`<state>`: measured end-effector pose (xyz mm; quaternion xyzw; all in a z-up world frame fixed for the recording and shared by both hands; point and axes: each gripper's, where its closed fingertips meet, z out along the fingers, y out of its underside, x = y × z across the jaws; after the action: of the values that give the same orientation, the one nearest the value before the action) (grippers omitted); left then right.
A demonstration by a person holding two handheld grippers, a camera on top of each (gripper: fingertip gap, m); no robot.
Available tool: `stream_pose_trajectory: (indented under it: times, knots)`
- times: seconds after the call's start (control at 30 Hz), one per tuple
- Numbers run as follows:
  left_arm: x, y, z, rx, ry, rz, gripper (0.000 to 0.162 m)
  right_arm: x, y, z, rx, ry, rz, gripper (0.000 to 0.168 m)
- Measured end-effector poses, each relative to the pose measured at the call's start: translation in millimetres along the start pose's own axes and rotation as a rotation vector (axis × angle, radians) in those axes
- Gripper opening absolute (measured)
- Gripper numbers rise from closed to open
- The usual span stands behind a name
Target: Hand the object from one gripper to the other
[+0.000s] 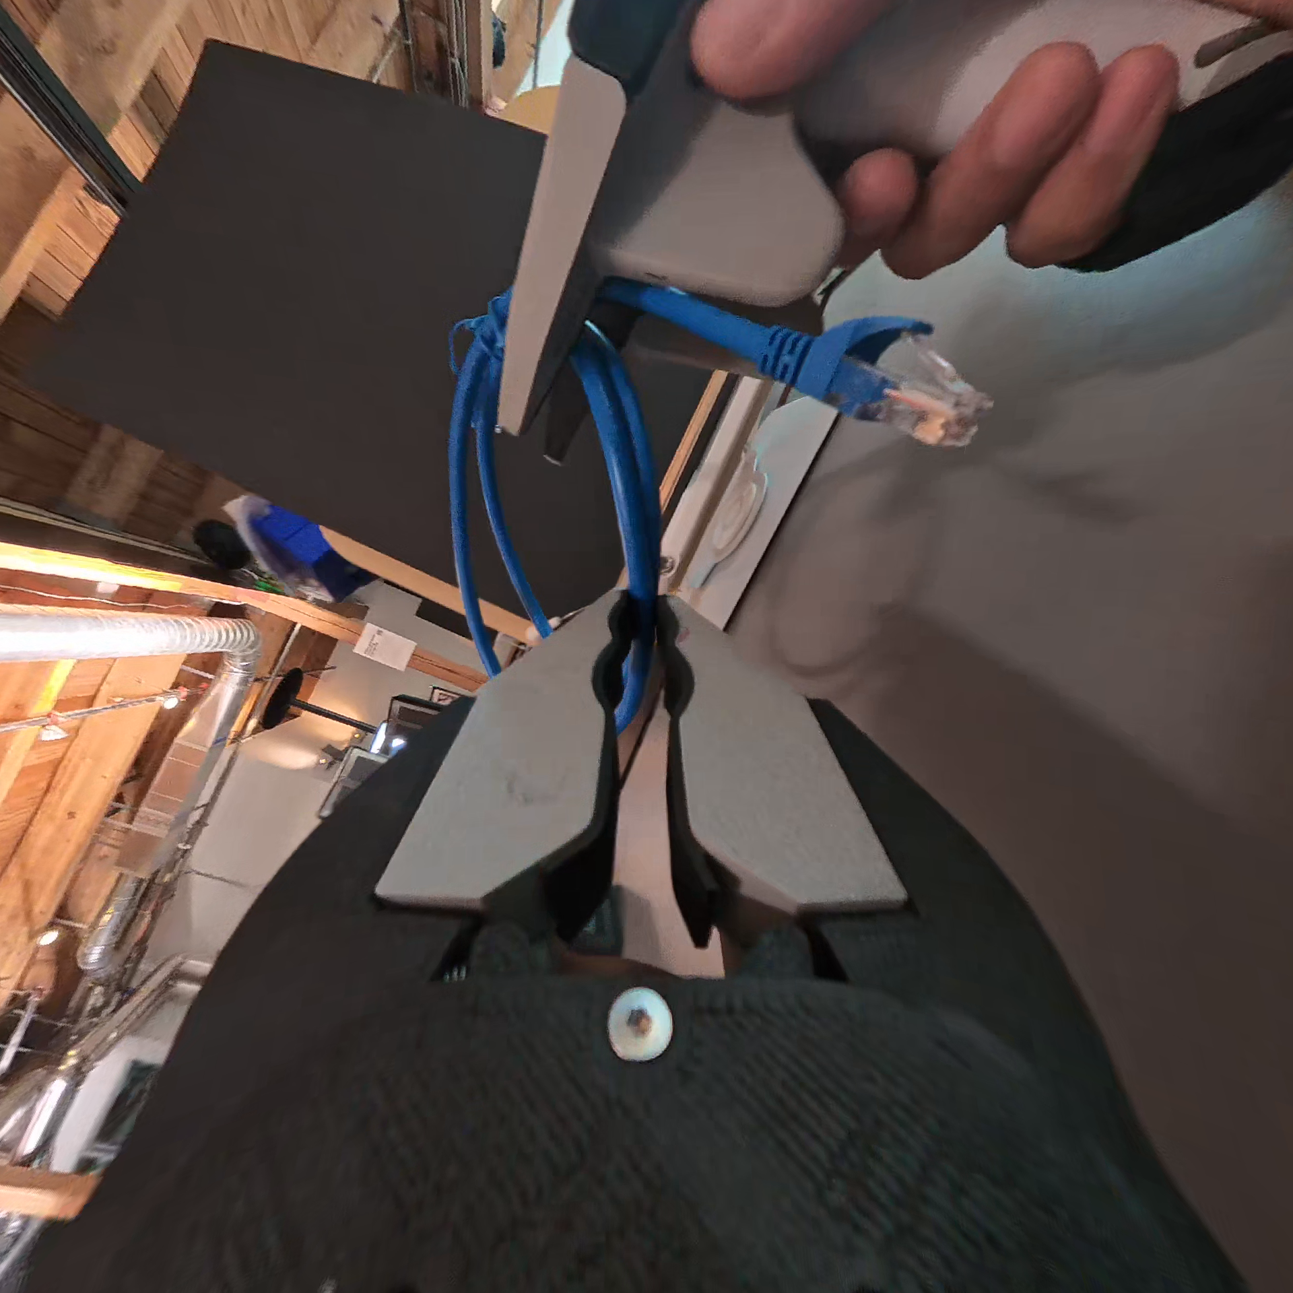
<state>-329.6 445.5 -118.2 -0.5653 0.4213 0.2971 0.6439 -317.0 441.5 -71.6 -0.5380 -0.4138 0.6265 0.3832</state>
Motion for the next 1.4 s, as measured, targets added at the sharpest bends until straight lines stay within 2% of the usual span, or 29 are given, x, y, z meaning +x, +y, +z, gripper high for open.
stream_pose_trajectory:
  times: [0.07, 0.13, 0.17, 0.27, 0.4, 0.57, 0.77, 0.83, 0.93, 1.03, 1.17, 1.27, 1.4]
  knots:
    - [11, 2, 2, -0.012, 0.059, -0.065, 0.005, 0, 3, 1, -0.038, 0.044, -0.067, 0.013]
    - [16, 4, 1, -0.021, 0.113, -0.140, 0.008, 6, 4, -2, -0.061, 0.134, -0.177, 0.003]
    - [17, 3, 0, -0.003, 0.139, -0.213, 0.018, 11, 5, -5, -0.084, 0.184, -0.233, 0.001]
    - [19, -2, -3, 0.027, 0.267, -0.462, 0.031, 24, 7, -14, -0.144, 0.331, -0.404, 0.000]
    - [10, -23, -11, 0.147, 0.402, -0.810, 0.037, 29, 19, -14, -0.242, 0.408, -0.600, 0.001]
    - [-11, -35, -19, 0.265, 0.466, -1.099, 0.039, 22, 42, -2, -0.382, 0.455, -0.976, 0.000]
    - [-13, -39, -21, 0.308, 0.546, -1.253, 0.033, 17, 49, 7, -0.405, 0.507, -1.173, 0.001]
    - [-14, -38, -18, 0.302, 0.521, -1.255, 0.019, 16, 46, 7, -0.388, 0.533, -1.223, 0.002]
    - [-15, -40, -19, 0.305, 0.505, -1.198, 0.016, 14, 52, 11, -0.385, 0.495, -1.161, 0.005]
    - [-14, -33, -16, 0.236, 0.423, -1.057, 0.012, 14, 66, 13, -0.440, 0.428, -1.086, 0.019]
    - [-21, -6, -11, 0.087, 0.271, -0.881, 0.012, 13, 69, 10, -0.440, 0.391, -1.030, 0.016]
    - [-19, 3, -9, 0.020, 0.237, -0.799, 0.013, 10, 58, 9, -0.372, 0.374, -0.933, 0.016]
    - [-9, 6, -7, -0.046, 0.211, -0.629, 0.013, 0, 40, 8, -0.238, 0.310, -0.709, 0.017]
